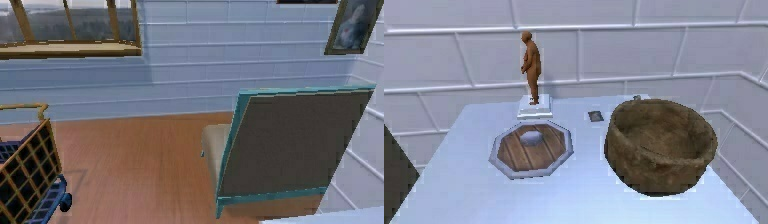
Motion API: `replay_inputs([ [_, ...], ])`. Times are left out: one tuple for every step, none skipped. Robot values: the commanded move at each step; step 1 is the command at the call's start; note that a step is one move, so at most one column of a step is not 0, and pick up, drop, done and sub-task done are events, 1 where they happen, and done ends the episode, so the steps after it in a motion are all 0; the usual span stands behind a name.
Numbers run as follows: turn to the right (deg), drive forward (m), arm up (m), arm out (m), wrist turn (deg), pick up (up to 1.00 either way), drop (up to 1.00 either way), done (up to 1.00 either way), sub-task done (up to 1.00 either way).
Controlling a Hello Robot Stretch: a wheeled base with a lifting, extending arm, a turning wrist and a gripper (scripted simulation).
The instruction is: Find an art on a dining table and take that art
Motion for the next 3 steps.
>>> replay_inputs([
  [0.0, 0.00, 0.38, 0.00, 0.0, 0.00, 0.00, 0.00, 0.00],
  [0.0, 0.00, 0.00, 0.44, 0.0, 0.00, 0.00, 0.00, 0.00],
  [0.0, 0.00, 0.00, 0.00, 45.0, 0.00, 0.00, 0.00, 0.00],
])
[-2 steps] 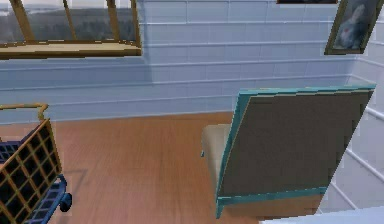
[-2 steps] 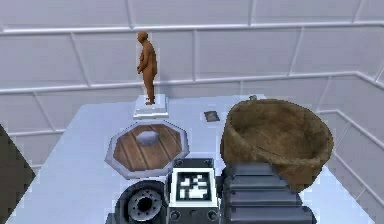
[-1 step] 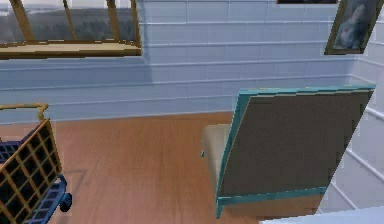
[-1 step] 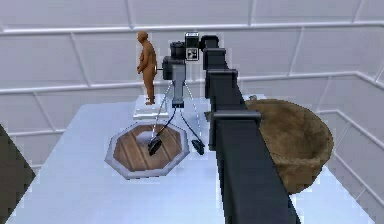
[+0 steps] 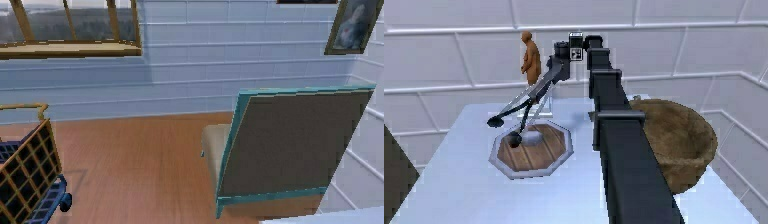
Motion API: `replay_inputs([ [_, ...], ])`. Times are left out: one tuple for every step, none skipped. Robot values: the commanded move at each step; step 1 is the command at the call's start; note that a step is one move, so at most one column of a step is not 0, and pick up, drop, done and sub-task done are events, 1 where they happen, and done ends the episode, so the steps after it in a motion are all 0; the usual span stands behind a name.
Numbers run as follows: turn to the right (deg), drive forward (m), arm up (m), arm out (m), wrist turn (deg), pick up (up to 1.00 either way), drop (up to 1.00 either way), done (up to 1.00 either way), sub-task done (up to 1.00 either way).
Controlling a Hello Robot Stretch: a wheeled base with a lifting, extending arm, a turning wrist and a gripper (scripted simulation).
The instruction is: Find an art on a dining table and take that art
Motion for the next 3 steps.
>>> replay_inputs([
  [0.0, 0.00, 0.00, 0.00, 45.0, 0.00, 0.00, 0.00, 0.00],
  [0.0, 0.00, 0.00, 0.00, 45.0, 0.00, 0.00, 0.00, 0.00],
  [0.0, 0.00, 0.00, 0.00, 9.0, 0.00, 0.00, 0.00, 0.00],
])
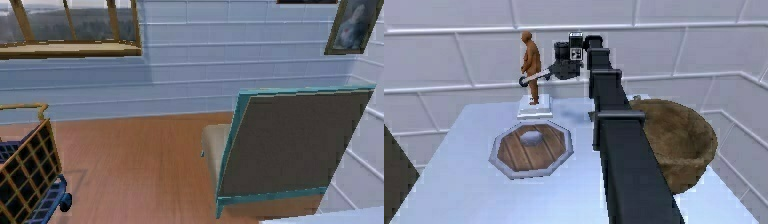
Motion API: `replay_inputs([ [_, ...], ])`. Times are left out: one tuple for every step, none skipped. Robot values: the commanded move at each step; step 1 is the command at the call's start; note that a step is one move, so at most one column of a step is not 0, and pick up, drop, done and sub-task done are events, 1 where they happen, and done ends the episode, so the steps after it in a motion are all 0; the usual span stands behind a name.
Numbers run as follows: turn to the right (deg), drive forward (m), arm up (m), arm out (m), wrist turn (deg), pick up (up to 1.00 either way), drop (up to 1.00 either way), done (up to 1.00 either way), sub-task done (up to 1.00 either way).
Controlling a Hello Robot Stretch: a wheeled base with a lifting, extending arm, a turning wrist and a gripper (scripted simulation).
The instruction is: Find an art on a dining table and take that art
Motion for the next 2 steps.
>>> replay_inputs([
  [0.0, 0.00, 0.00, 0.00, 0.0, 1.00, 0.00, 0.00, 0.00],
  [0.0, 0.00, 0.00, 0.00, 0.0, 0.00, 0.00, 1.00, 0.00],
])
